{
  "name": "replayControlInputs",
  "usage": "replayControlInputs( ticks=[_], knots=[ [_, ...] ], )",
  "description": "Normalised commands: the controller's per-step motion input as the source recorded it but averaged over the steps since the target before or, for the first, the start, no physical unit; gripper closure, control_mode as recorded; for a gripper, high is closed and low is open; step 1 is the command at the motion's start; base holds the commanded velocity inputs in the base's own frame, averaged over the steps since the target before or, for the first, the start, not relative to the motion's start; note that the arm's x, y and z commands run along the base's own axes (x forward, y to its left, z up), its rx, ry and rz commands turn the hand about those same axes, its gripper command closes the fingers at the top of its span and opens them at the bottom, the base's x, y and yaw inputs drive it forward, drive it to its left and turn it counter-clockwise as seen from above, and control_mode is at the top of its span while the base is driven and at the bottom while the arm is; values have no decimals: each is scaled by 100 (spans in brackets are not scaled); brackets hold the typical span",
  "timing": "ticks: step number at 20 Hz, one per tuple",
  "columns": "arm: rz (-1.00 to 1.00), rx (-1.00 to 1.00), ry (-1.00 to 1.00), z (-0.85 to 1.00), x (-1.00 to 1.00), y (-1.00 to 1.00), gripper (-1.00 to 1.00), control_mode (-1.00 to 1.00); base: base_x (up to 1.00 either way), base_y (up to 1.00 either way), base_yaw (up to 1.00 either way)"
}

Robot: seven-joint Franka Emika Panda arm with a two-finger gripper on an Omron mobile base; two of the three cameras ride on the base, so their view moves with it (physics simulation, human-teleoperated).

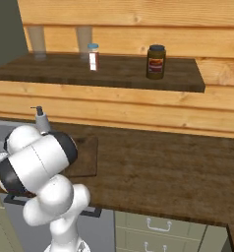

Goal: Pick up the sponge from the counter and clean the cutting board by briefly scrubbing or pressing down on the cutting board. Once finished, release the sponge.

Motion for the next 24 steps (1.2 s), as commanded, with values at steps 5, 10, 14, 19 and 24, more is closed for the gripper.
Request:
replayControlInputs(
  ticks=[5, 10, 14, 19, 24],
  knots=[
    [11, -18, 0, 75, 0, -38, -100, -100, 0, 0, 0],
    [5, -19, 0, 99, 0, -24, -100, -100, 0, 0, 0],
    [5, -12, 0, 100, 0, -37, -100, -100, 0, 0, 0],
    [6, -4, 2, 100, 0, -42, -100, -100, 0, 0, 0],
    [2, 7, 23, 100, 0, -43, -100, -100, 0, 0, 0]
  ],
)
